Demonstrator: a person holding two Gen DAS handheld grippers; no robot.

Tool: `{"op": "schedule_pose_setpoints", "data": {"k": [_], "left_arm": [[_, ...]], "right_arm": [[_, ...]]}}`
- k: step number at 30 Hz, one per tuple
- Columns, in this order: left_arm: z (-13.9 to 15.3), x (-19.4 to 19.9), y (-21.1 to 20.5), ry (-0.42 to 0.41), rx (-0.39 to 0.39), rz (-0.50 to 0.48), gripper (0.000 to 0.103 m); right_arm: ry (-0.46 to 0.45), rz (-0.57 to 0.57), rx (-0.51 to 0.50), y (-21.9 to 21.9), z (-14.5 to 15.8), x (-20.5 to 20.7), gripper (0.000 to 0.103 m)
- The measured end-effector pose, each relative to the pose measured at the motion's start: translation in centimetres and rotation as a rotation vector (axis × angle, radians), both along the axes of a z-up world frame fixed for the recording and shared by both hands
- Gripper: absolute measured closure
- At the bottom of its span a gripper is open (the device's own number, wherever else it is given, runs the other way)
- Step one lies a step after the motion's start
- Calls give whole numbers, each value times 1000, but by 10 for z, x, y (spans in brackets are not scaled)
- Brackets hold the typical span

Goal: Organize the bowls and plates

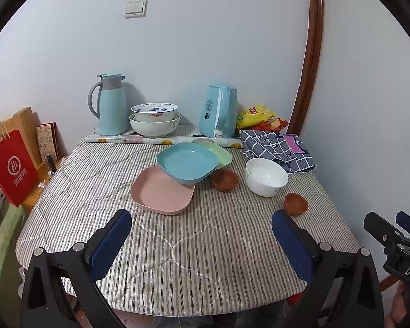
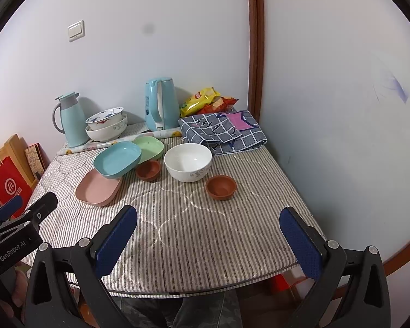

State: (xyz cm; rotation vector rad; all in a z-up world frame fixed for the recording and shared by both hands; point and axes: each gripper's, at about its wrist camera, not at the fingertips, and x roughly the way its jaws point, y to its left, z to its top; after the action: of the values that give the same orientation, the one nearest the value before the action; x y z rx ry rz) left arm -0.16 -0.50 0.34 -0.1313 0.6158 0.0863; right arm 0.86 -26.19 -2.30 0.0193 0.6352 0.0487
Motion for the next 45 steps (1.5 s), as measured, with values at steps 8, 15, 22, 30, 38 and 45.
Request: {"op": "schedule_pose_setpoints", "data": {"k": [8,15,22,30,38,45], "left_arm": [[0,1,-2,0,2,-2,0],[0,0,-3,0,3,-2,0],[-1,0,-3,1,4,1,0],[-2,0,-4,1,3,1,0],[-2,0,-4,1,4,-2,0],[-3,-4,-3,0,3,-1,0]], "right_arm": [[-2,-1,-2,0,0,-1,0],[-4,0,-1,0,1,0,0],[-5,1,-1,0,1,1,0],[-6,0,-1,1,1,0,0],[-7,0,-1,1,1,-1,0],[-13,-1,2,2,3,-2,0]]}}
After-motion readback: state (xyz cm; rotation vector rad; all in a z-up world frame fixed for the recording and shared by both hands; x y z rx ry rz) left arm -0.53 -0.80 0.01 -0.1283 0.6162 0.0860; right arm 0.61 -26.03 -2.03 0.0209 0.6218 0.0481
